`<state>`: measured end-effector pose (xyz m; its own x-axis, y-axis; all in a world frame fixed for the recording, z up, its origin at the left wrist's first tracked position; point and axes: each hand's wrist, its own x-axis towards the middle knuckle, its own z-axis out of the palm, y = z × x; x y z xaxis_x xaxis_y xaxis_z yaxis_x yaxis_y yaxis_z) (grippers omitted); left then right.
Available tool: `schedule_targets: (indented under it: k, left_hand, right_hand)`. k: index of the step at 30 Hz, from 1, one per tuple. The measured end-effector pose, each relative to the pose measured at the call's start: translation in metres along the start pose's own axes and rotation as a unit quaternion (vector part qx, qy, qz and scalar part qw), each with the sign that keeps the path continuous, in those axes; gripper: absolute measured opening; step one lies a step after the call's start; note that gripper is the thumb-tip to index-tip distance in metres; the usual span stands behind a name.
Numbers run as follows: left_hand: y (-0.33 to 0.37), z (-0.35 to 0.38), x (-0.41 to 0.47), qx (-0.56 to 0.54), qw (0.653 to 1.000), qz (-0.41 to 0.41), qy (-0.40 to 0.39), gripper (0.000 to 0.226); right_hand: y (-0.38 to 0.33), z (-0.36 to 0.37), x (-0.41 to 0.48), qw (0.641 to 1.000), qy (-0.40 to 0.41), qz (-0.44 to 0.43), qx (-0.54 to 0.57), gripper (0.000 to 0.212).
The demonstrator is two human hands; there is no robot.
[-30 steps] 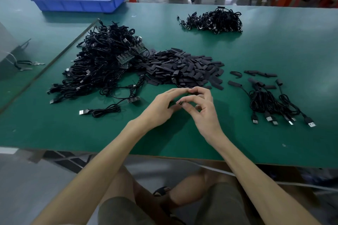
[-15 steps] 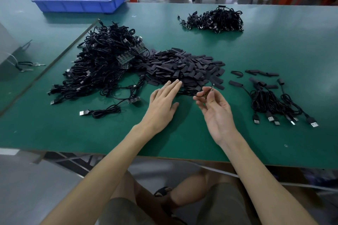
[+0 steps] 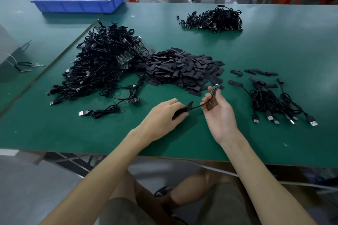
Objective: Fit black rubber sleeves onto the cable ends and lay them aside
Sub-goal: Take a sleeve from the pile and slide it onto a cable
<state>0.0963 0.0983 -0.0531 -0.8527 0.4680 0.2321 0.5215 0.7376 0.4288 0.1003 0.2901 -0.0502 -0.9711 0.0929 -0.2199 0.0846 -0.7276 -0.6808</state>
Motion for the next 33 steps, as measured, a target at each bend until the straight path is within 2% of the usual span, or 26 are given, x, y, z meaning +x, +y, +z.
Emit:
schedule_targets:
  k: [2,7,15,17,19,21,25,28,33]
  left_hand:
    - [0.005,-0.001,-0.003,0.011,1.000,-0.017,-0.022,0.031]
    - [0.013,-0.008,-0.007,0.017,0.996,-0.079,-0.036,0.028]
    - [0.020,-0.022,-0.009,0.032,0.992,-0.040,-0.116,0.028]
    - [0.018,-0.025,-0.005,0.020,0.990,-0.044,-0.134,0.033]
    - [0.016,-0.028,0.000,-0.016,0.987,-0.059,-0.148,0.049]
    - [0.012,-0.032,0.010,-0.049,0.988,-0.062,-0.134,0.061]
    - [-0.001,-0.028,0.042,-0.061,0.995,-0.067,-0.028,0.023]
    - [0.004,-0.015,0.069,-0.024,0.997,-0.070,0.029,0.027]
    - [0.027,0.012,0.104,0.073,0.992,-0.103,0.019,0.034]
  right_hand:
    - [0.000,0.001,0.000,1.000,0.002,0.002,0.001,0.025]
    - [0.005,0.003,-0.001,0.995,-0.014,-0.039,-0.087,0.013]
    - [0.005,0.005,-0.003,0.995,-0.027,-0.045,-0.085,0.016]
    - [0.005,0.006,-0.004,0.996,-0.018,-0.047,-0.073,0.017]
    - [0.005,0.006,-0.004,0.997,-0.007,-0.042,-0.059,0.018]
    - [0.004,0.006,-0.004,0.998,-0.003,-0.035,-0.061,0.018]
    - [0.004,0.005,-0.003,0.998,-0.009,-0.030,-0.057,0.019]
    - [0.004,0.006,-0.002,0.998,-0.013,-0.029,-0.052,0.020]
    - [0.005,0.004,-0.001,0.998,-0.019,-0.037,-0.047,0.019]
